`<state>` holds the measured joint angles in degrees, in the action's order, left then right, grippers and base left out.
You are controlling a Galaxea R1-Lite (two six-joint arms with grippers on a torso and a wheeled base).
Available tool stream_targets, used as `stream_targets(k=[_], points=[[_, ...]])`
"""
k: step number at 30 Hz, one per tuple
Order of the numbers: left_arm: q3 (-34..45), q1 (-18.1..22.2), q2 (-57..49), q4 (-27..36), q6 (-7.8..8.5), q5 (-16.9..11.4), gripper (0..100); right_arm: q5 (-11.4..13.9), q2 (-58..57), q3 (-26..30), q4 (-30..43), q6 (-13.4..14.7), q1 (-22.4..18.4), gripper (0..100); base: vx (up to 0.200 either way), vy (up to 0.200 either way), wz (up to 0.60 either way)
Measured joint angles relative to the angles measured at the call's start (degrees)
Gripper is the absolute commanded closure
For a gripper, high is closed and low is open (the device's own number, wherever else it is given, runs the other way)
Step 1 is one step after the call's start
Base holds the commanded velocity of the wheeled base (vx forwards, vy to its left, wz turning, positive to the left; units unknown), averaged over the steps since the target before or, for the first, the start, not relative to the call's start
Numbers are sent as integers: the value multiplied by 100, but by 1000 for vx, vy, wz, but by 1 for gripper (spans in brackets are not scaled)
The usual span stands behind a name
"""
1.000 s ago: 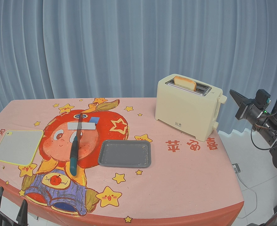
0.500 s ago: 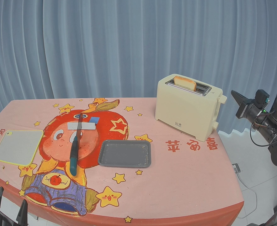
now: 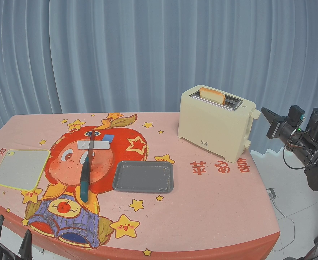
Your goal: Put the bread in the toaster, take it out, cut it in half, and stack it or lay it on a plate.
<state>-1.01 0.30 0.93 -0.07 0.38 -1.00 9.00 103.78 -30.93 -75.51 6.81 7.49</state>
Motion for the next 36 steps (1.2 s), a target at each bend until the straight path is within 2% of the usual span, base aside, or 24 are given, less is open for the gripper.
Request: stream_targets(k=[36], points=[[0,0,0,0,0,0,0,4,236,61,-4,-39,91,100,0,0,0]])
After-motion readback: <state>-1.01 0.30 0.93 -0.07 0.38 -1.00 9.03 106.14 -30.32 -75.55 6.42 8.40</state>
